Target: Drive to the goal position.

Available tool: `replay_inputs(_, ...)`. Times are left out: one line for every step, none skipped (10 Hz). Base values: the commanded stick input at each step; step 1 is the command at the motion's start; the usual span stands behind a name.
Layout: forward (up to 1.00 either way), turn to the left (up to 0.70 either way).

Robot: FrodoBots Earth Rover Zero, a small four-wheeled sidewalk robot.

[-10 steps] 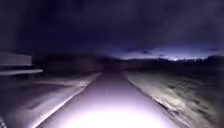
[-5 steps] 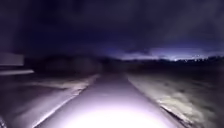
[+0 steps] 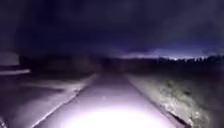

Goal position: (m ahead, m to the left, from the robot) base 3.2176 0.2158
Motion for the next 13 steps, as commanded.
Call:
replay_inputs(0.85,0.0)
replay_inputs(0.85,0.0)
replay_inputs(0.85,0.0)
replay_inputs(0.85,0.0)
replay_inputs(0.85,0.0)
replay_inputs(0.85,0.0)
replay_inputs(0.85,0.0)
replay_inputs(0.85,0.0)
replay_inputs(0.85,0.0)
replay_inputs(0.85,0.0)
replay_inputs(0.85,0.0)
replay_inputs(0.85,0.0)
replay_inputs(0.85,0.0)
